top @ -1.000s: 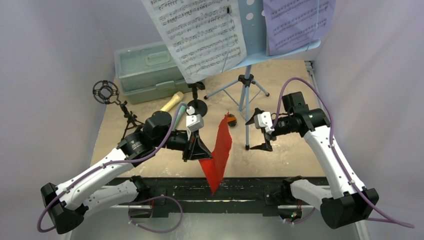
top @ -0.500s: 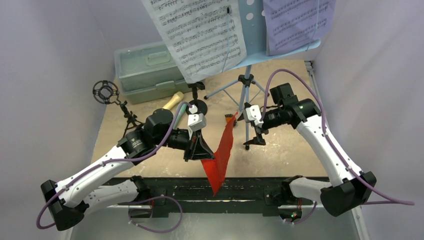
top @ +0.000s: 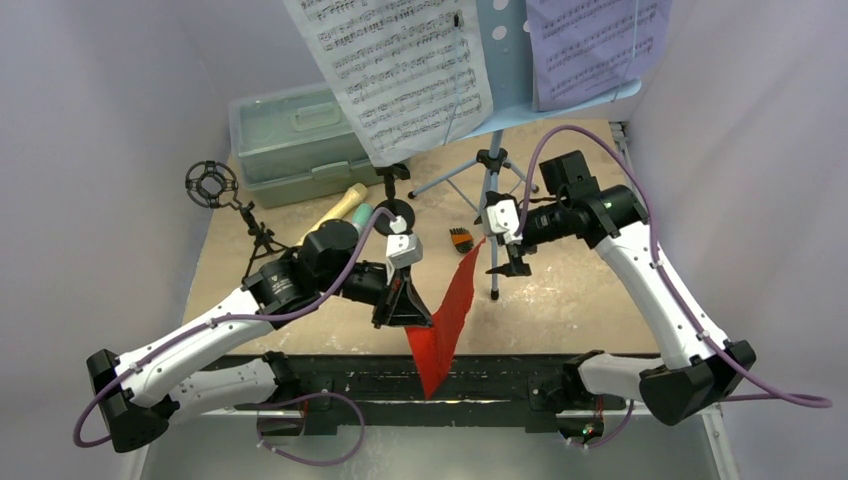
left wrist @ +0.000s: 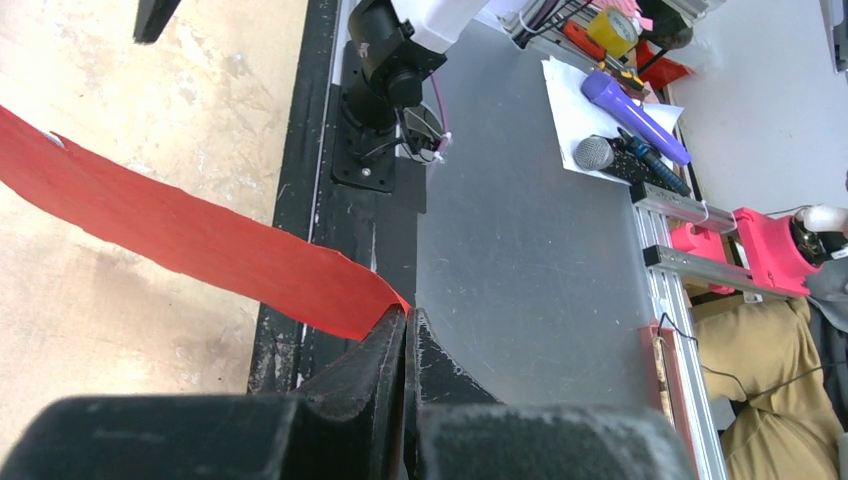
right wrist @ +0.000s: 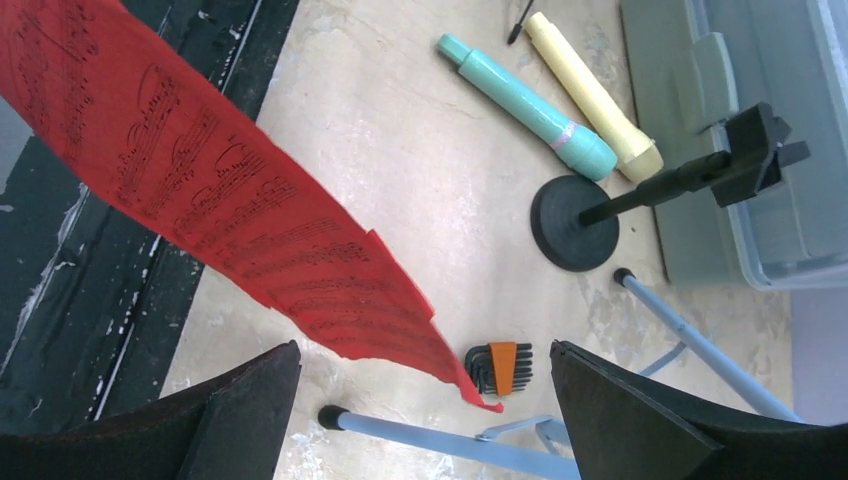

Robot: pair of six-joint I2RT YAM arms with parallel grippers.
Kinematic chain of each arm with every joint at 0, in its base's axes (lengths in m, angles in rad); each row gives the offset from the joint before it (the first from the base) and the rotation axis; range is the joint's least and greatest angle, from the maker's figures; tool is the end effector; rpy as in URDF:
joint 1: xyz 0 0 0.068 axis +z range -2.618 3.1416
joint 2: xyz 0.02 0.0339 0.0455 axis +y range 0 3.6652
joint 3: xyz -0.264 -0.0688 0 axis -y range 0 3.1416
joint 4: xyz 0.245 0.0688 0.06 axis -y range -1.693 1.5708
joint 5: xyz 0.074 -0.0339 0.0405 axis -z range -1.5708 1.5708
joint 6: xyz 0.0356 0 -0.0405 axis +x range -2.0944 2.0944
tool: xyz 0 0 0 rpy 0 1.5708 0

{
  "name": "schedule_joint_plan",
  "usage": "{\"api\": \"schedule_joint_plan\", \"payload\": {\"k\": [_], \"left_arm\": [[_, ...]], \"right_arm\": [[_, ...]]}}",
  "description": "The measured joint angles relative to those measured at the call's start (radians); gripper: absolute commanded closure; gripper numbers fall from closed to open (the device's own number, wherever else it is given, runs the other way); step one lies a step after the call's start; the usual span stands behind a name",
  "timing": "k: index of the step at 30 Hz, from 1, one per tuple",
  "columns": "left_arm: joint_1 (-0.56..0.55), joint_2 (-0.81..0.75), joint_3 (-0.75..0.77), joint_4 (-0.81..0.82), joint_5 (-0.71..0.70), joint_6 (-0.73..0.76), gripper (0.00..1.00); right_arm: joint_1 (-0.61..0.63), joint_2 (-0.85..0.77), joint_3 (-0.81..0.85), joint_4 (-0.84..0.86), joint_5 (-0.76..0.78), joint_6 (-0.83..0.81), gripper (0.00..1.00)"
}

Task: Pack up the instrument practice props
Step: Place the sheet music at the center of the board.

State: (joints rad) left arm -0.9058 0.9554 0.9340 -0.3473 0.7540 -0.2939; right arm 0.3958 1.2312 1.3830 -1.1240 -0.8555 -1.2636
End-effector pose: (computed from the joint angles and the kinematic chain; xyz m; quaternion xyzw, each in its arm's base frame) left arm 0.1086 -0.1780 0.3478 0.4295 0.6685 -0.5474 0.2626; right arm 0.1927 0.1096 0.3784 -0.7240 0.4967 0.2469 0.4101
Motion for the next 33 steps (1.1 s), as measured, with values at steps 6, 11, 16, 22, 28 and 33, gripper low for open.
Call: {"api": "schedule_joint_plan", "payload": {"k": [6, 11, 16, 22, 28, 33], "left_arm": [[-0.033, 0.007, 0.011, -0.002, -0.005, 0.000, 1.00], [-0.051, 0.014, 0.012, -0.005, -0.014, 0.000, 1.00], [-0.062, 0.025, 0.012, -0.006, -0.025, 0.000, 1.00], [-0.071, 0.031, 0.012, -0.006, -0.033, 0.000, 1.00], [-0.073, 0.031, 0.012, -0.006, -0.038, 0.000, 1.00], [-0.075, 0.031, 0.013, -0.010, -0.051, 0.001, 1.00]], "right_arm": [[0.055, 0.064, 0.005, -0.006, 0.011, -0.005, 0.01], [0.095, 0.109, 0.005, -0.007, 0.029, -0.012, 0.01], [0.134, 0.117, -0.004, -0.007, 0.031, -0.029, 0.03], [0.154, 0.104, -0.064, -0.013, 0.027, -0.065, 0.10], [0.159, 0.087, -0.092, -0.018, 0.022, -0.080, 0.18], [0.166, 0.077, -0.098, -0.024, 0.002, -0.086, 0.29]]}}
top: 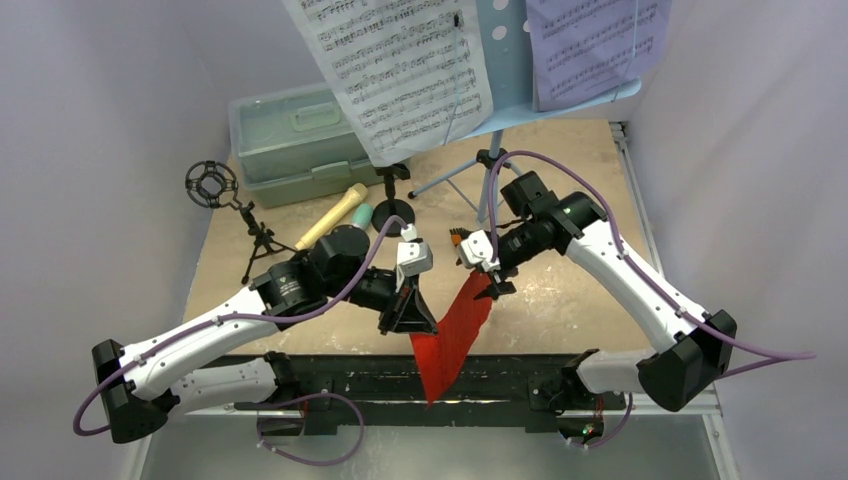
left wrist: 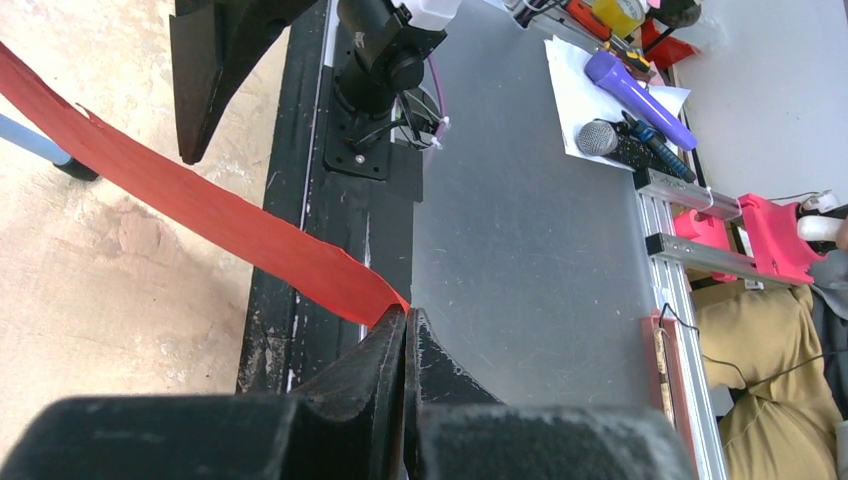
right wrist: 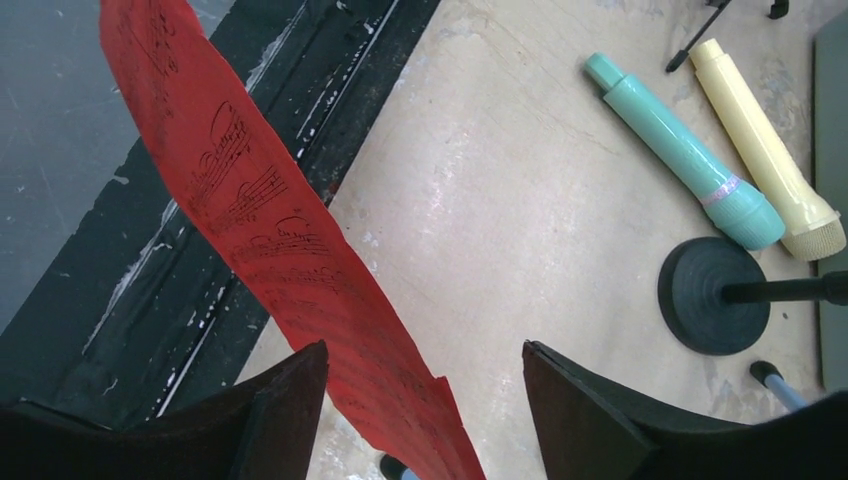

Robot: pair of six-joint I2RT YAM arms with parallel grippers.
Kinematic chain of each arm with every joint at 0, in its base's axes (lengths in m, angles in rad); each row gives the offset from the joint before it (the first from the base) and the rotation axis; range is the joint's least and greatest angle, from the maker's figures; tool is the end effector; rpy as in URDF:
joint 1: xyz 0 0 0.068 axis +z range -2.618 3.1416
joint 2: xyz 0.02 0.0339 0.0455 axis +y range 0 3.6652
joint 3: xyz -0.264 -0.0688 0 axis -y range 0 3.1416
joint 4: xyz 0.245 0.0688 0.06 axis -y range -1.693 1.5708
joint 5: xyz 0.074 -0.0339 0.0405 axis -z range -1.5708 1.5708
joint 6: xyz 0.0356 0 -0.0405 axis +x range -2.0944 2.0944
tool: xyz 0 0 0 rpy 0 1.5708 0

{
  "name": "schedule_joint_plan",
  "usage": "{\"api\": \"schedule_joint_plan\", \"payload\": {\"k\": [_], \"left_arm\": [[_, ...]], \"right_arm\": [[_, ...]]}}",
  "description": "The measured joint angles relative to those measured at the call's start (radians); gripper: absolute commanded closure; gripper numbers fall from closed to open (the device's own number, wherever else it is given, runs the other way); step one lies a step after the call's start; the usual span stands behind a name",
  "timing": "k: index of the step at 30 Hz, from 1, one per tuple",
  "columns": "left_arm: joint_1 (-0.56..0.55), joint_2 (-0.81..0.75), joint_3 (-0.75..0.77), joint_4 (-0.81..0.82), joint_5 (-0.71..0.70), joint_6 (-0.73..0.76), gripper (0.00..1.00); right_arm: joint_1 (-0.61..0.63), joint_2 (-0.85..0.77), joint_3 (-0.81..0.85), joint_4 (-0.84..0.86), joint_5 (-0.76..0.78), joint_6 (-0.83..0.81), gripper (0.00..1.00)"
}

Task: Pack up the instrument practice props
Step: Place the sheet music at the center of the board.

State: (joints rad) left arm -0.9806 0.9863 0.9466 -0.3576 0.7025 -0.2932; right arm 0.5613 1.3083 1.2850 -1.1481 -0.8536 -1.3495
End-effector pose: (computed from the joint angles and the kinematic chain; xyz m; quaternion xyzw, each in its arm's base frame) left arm 0.1004 -0.1913 0.3448 0.4428 0.6720 -0.5395 0.2475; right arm 0.1853 0.1482 0.3330 -0.7759 0.4480 0.3053 0.3225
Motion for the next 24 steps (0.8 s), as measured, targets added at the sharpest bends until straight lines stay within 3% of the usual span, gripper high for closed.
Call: {"api": "schedule_joint_plan", "payload": {"k": [3, 6, 8, 9, 12, 13, 19, 24], "left_arm": [[-0.004, 0.000, 0.001, -0.008, -0.008, 0.003, 1.00], [-0.004, -0.001, 0.008, -0.023, -0.021, 0.011, 1.00], [-0.004, -0.005, 0.012, -0.030, -0.031, 0.018, 1.00], [-0.004, -0.009, 0.012, -0.031, -0.035, 0.021, 1.00], [-0.004, -0.025, 0.012, -0.033, -0.047, 0.024, 1.00], [-0.004, -0.030, 0.013, -0.033, -0.053, 0.025, 0.96], [-0.004, -0.055, 0.018, -0.035, -0.126, 0.028, 0.47], [-0.004, -0.087, 0.020, -0.057, -0.245, 0.071, 0.26]], "right_arm": [[0.003, 0.000, -0.001, -0.015, -0.003, -0.009, 0.41], [0.008, 0.000, -0.001, -0.041, -0.003, -0.027, 0.70], [0.010, -0.001, -0.001, -0.066, -0.002, -0.036, 0.96], [0.010, -0.004, -0.001, -0.078, -0.002, -0.038, 1.00], [0.010, -0.028, -0.001, -0.109, 0.000, -0.027, 1.00], [0.010, -0.041, -0.001, -0.121, 0.003, -0.023, 1.00], [0.010, -0.131, -0.001, -0.186, 0.060, 0.058, 1.00], [0.011, -0.203, 0.004, -0.211, 0.175, 0.150, 1.00]]}}
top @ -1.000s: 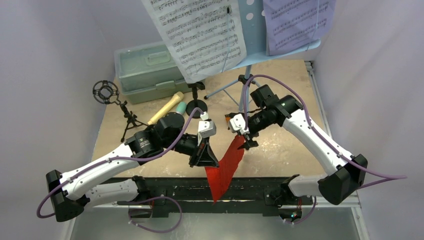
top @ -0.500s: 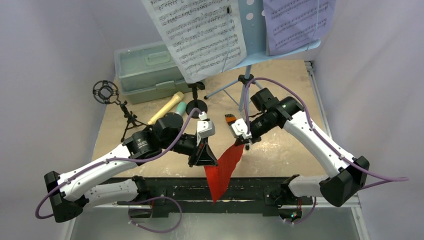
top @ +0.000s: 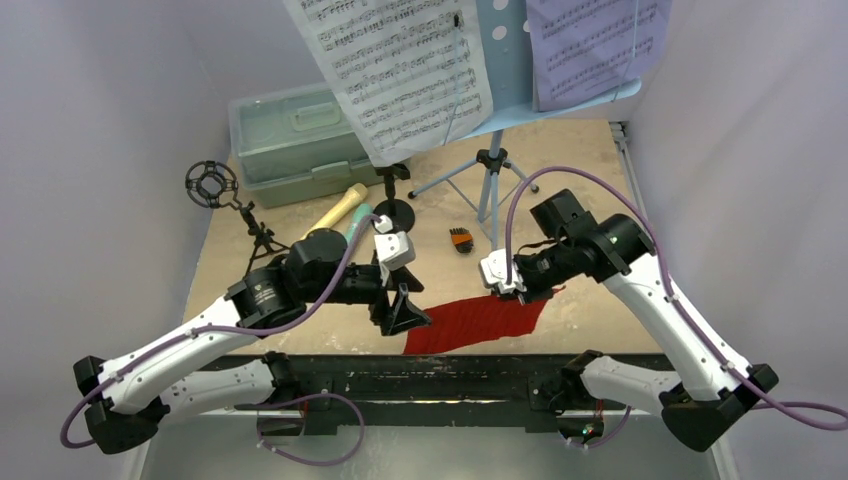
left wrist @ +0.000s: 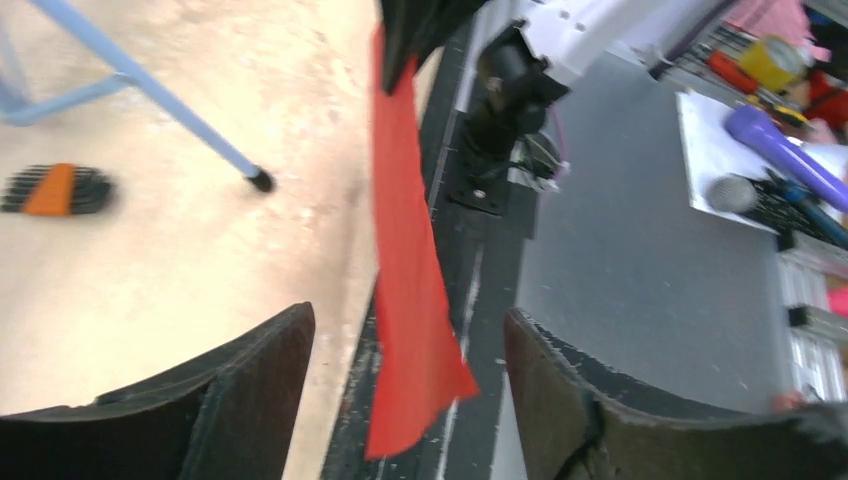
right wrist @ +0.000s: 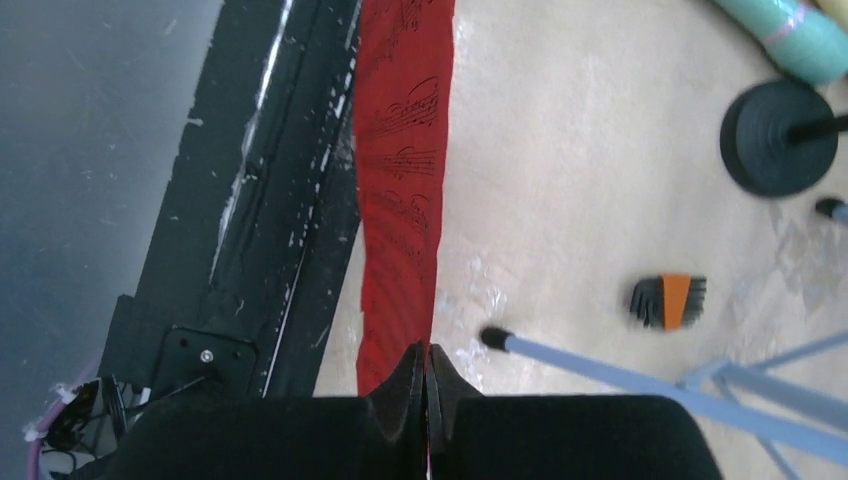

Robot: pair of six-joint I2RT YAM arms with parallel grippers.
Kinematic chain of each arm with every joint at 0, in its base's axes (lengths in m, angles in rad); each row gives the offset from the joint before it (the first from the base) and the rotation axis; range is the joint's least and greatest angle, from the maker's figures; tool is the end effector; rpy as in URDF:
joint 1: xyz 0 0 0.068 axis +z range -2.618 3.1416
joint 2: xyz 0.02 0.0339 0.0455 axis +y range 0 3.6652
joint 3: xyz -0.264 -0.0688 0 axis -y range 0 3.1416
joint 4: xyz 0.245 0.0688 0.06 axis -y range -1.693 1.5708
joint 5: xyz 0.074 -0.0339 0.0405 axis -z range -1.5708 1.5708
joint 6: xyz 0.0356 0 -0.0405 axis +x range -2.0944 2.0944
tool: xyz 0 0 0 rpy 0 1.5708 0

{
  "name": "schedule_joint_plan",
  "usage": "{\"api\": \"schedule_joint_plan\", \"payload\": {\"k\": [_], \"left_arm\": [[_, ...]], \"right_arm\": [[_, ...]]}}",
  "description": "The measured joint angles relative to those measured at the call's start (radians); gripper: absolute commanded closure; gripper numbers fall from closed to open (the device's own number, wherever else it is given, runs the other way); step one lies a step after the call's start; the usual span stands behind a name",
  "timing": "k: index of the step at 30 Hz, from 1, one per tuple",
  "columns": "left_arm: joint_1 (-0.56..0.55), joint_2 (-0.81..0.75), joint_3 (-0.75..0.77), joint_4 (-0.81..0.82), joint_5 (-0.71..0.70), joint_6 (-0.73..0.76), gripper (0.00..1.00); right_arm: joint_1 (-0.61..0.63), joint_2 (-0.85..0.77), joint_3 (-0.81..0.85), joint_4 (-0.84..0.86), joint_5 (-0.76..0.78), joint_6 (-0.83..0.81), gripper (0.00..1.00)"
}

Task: Pack up the instrument practice props
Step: Place the sheet music at the center of the board.

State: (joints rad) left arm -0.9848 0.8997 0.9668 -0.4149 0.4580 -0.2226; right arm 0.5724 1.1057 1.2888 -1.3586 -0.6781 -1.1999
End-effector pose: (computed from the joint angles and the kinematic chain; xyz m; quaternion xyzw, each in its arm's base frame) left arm 0.0952 -0.1719 0.3604 0.4176 0.6917 -0.4704 0.3548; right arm 0.1314 0.1113 0.3592 -0.7576 0.5342 0.2530 0.2768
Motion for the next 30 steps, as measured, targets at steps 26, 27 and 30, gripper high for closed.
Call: {"api": "schedule_joint_plan", "payload": {"k": [26, 27, 30], "left_arm": [[0.000, -0.195, -0.262, 0.063, -0.538, 0.137, 0.00], [0.000, -0.195, -0.262, 0.063, -0.544, 0.137, 0.00], [0.000, -0.195, -0.262, 0.063, -0.553, 0.137, 0.00]], "right_arm": [[-0.582, 0.155, -0.186, 0.144, 0.590, -0.059, 1.00], [-0.597, 0.182, -0.186, 0.167, 0.601, -0.062, 1.00], [-0.627, 0.250, -0.186, 0.232, 0.636, -0.067, 1.00]]}}
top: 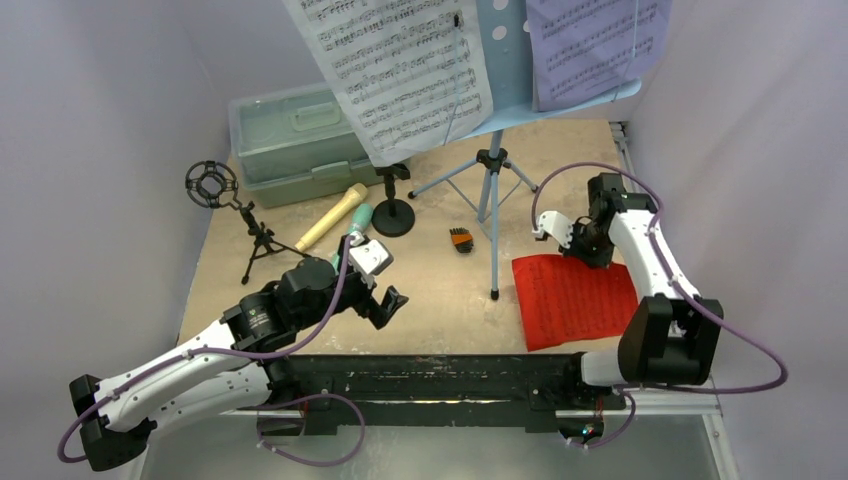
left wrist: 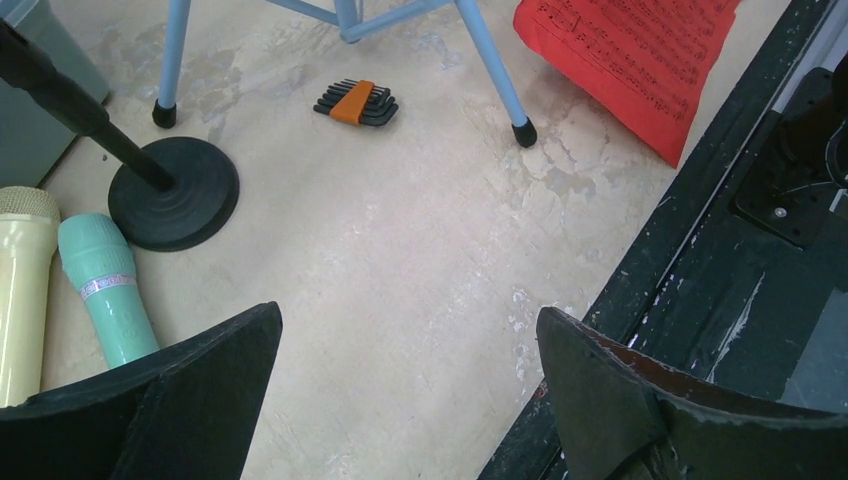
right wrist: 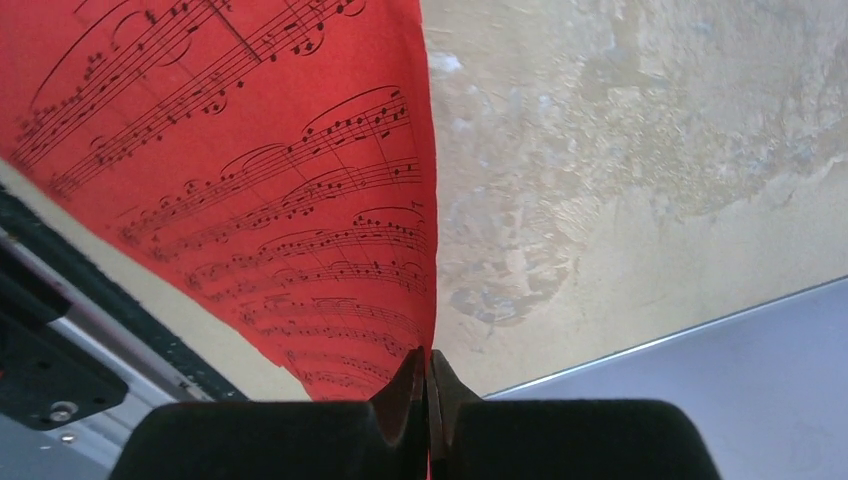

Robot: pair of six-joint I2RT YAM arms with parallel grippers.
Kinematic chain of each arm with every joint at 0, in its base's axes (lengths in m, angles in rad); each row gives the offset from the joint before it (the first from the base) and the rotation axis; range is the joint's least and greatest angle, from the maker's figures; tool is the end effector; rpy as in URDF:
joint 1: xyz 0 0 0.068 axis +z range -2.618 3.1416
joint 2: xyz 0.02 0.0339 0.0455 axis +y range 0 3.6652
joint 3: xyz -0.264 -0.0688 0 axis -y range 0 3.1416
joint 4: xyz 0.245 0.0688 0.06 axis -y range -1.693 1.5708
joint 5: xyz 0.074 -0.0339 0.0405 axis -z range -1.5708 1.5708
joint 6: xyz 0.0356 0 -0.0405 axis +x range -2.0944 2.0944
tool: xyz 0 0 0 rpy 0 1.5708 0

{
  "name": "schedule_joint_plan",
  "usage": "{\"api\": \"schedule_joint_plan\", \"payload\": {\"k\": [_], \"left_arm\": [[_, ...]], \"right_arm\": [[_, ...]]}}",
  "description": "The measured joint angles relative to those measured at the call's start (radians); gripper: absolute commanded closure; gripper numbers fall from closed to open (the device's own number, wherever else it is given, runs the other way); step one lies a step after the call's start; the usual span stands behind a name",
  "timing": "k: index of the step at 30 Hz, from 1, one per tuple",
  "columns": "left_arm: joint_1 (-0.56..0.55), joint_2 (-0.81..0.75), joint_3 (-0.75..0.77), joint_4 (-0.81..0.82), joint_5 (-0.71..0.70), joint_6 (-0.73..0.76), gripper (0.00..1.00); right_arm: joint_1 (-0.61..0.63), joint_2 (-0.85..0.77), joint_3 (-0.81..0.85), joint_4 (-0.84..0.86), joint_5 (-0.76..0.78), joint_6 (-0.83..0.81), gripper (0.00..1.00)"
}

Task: Pack up the instrument practice props
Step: Place the sheet music at the center of the board.

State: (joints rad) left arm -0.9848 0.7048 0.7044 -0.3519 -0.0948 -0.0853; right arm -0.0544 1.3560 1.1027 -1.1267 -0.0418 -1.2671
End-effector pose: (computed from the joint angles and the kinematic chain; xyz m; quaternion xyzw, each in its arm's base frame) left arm 0.0950 -0.1370 0.3067 0.3317 0.7495 -0.2580 0.5115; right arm 0.2365 -0.0114 0.2605 -0.5688 0.8167 -0.0420 0.0880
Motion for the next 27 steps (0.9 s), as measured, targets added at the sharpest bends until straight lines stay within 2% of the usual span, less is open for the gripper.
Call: {"api": "schedule_joint_plan", "payload": {"k": [12, 22, 27], "left_arm": [[0.017, -0.002, 0.000, 0.000, -0.008, 0.000, 0.00], [0.029, -0.008, 0.000, 0.000, -0.010, 0.000, 0.00], [0.035, -0.008, 0.000, 0.000, -0.010, 0.000, 0.00]], "right_arm": [[-0.019, 0.260, 0.014, 0.309, 0.104, 0.021, 0.99], [-0.019, 0.293, -0.037, 0.663, 0.128, 0.066, 0.96], [-0.019, 0.301, -0.076, 0.781, 0.134, 0.082, 0.94]]}}
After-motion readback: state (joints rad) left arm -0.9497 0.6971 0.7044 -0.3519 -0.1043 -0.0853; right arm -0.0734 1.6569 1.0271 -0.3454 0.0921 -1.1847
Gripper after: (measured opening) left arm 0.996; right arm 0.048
